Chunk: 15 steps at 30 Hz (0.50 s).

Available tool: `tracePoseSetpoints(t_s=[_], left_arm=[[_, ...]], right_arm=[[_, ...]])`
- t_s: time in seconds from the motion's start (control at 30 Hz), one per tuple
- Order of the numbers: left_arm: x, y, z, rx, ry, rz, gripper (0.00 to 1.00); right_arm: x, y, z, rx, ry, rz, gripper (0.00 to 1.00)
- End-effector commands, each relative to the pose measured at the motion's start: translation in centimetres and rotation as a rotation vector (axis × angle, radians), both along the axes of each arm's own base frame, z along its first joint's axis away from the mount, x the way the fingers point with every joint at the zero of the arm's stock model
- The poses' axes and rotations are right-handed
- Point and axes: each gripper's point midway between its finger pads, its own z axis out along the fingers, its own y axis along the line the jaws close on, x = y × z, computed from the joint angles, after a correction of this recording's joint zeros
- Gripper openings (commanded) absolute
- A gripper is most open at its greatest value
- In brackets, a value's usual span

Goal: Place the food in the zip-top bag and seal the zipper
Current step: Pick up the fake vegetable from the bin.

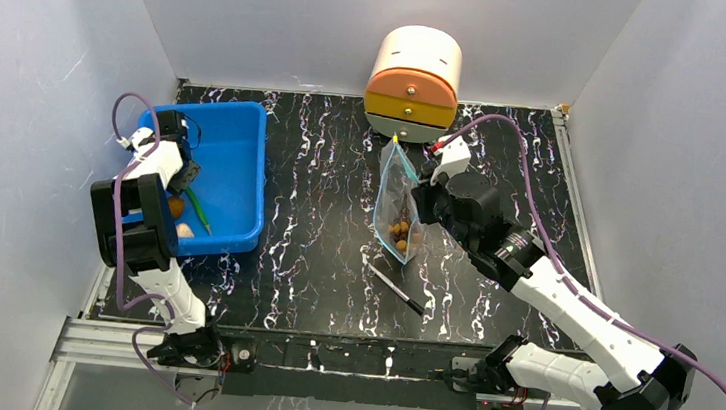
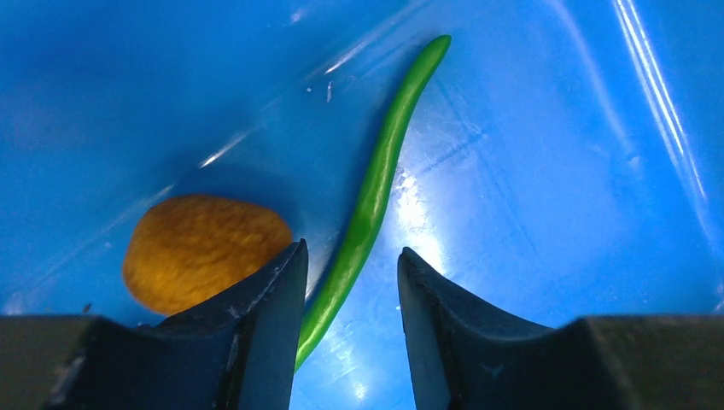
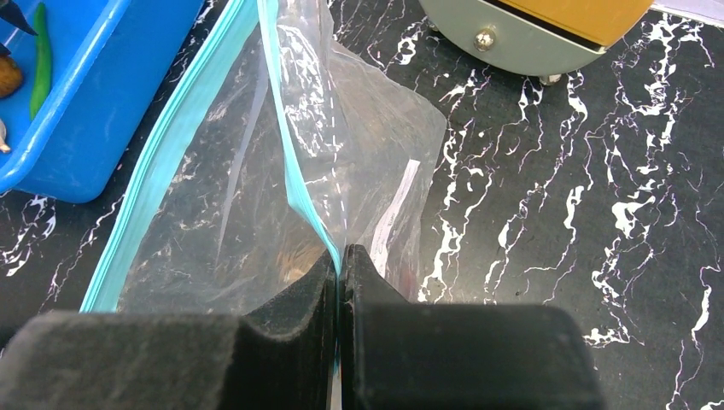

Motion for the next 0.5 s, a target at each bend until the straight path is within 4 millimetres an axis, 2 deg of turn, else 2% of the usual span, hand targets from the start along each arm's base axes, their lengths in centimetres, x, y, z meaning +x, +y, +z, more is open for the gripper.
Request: tracePoseSetpoints(t_s=[0.0,0.1,0.3,0.47], left_arm=[[1.4,0.3,-0.4,-0.019,-0.021,-0.015,0.42],[1.9,0.4,-1.2,-0.026,-0.011,-0.032,0.4],[1.3,0.3,-2.9,-0.033,0.019,-0.022,0.39],[0.8,0.2,-4.2,-0.056,0.053,-0.013,0.32]], right_arm=[[0.6,-0.3,3.2,0.043,-0.08,-0.022,0.0],[0.8,-0.2,3.0,0.036,-0.076,-0.022,0.0],[0.8,0.1,2.6,0.032,-0.068,-0.015,0.0],[0.9,-0.1,2.7,0.026,-0.068,-0.024,0.0]])
